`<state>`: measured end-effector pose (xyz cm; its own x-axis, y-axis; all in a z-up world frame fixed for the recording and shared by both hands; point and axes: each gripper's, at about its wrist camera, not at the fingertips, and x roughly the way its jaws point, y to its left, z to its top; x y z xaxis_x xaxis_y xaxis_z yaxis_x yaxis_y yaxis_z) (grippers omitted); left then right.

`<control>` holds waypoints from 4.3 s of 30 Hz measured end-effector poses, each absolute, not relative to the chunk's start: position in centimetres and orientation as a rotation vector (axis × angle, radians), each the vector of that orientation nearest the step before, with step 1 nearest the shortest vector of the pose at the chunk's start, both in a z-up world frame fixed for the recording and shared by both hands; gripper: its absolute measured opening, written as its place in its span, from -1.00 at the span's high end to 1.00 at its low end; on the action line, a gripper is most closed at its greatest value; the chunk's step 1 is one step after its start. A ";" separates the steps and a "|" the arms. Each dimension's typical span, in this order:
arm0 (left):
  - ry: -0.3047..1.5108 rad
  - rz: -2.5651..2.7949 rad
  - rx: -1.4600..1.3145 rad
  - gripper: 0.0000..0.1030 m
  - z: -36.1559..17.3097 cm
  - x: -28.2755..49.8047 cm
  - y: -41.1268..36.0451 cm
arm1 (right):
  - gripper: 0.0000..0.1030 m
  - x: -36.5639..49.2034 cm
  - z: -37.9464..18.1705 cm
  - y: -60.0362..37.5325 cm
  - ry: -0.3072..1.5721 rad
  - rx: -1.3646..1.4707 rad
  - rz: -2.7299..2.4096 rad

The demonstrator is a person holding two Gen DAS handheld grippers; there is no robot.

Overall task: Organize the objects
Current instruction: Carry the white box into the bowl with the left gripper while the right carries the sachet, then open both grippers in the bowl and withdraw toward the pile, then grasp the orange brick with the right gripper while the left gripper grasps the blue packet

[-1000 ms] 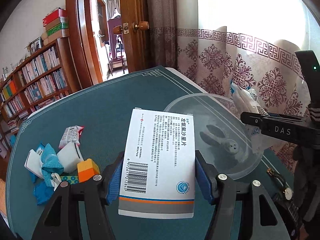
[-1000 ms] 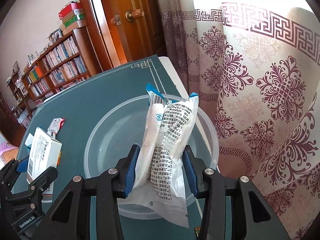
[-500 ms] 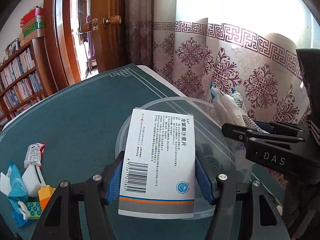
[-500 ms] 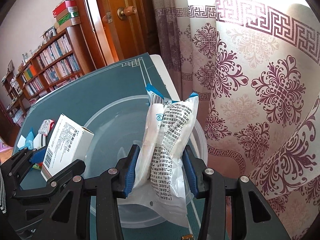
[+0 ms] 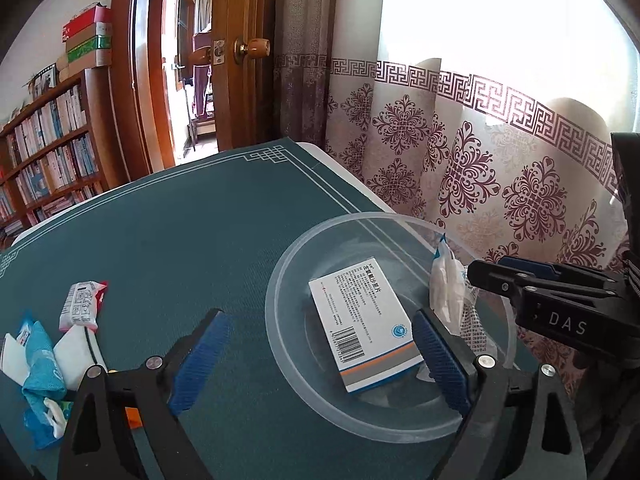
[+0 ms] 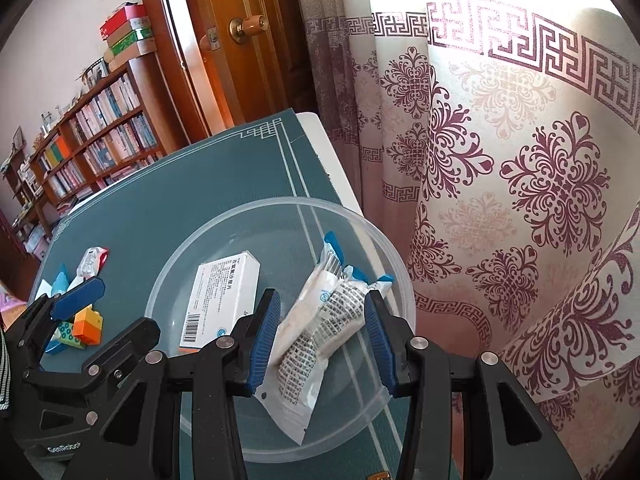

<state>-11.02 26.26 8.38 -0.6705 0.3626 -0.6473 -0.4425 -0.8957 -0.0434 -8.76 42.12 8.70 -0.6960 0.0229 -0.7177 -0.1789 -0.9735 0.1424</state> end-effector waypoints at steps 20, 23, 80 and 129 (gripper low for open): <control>0.072 2.629 -0.941 -0.88 9.3 -8.7 19.0 | 0.11 -7.1 11.5 35.4 0.266 -1.159 2.885; 0.060 2.665 -0.935 -0.88 9.5 -8.3 17.4 | 0.11 -7.1 11.6 34.0 0.272 -1.167 2.906; 0.104 2.706 -1.136 -0.94 2.6 -11.5 -0.6 | 0.32 -14.1 2.9 15.4 0.214 -1.513 3.030; 0.166 2.578 -1.200 0.08 1.7 -6.5 3.6 | 0.33 -8.3 2.6 19.8 0.321 -1.460 3.029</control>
<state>-6.48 3.62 1.72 -0.6102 0.2135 -0.7629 -0.3094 -0.9508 -0.0186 -8.28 19.84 2.57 -0.6036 -0.2908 -0.7424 0.1289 -0.9545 0.2690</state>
